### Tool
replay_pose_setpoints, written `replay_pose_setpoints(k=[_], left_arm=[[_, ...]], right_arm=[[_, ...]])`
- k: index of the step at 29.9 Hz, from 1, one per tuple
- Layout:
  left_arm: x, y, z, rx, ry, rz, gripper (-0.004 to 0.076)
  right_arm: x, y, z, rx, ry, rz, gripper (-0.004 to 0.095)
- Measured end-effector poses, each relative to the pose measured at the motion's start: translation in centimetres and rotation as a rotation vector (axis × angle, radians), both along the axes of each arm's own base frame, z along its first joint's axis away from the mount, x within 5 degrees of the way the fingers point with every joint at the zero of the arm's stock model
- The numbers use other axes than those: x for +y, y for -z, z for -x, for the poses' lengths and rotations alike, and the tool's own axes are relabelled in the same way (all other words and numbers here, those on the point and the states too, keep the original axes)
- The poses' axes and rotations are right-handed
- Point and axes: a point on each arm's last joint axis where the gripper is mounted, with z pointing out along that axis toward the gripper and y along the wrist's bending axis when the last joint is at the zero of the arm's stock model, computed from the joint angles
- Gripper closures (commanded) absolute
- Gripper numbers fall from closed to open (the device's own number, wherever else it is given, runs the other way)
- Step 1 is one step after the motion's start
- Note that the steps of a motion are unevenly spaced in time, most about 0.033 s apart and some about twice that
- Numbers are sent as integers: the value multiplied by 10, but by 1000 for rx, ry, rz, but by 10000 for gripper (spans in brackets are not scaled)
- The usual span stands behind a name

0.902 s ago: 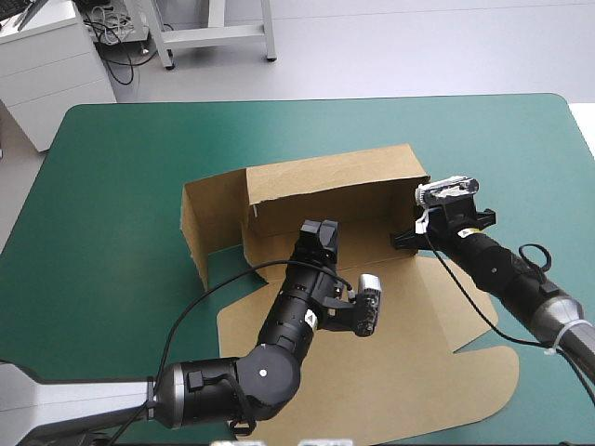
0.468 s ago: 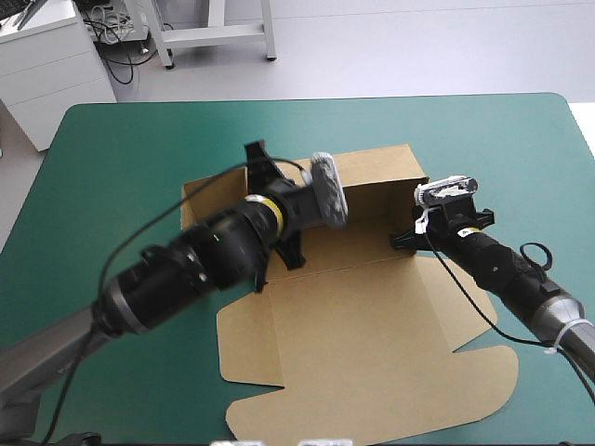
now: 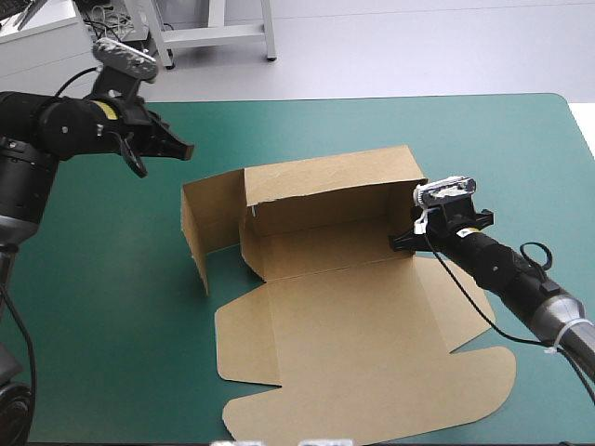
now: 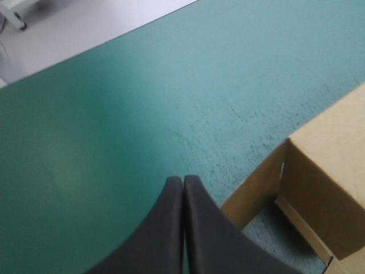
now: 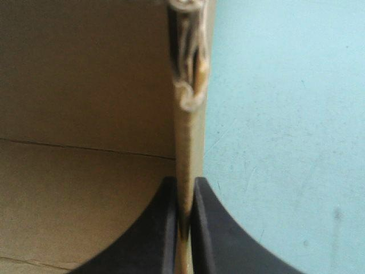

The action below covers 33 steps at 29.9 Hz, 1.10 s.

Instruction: Fold the box

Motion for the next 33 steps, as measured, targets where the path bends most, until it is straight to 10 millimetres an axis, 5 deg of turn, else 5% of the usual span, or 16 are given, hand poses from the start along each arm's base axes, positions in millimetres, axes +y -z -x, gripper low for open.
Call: replay_pose_setpoints(k=[10,21,33], left_arm=[[65,77,-24,158,-240,162,756],[116,142,2,201,-474,443,756],[135,171,28,219,-516,474,756]], right_arm=[[0,0,0,2,-3,-1,930],[3,-5,-1,14,-32,-6,929],[14,-49,-18,295,-101,-62,929]])
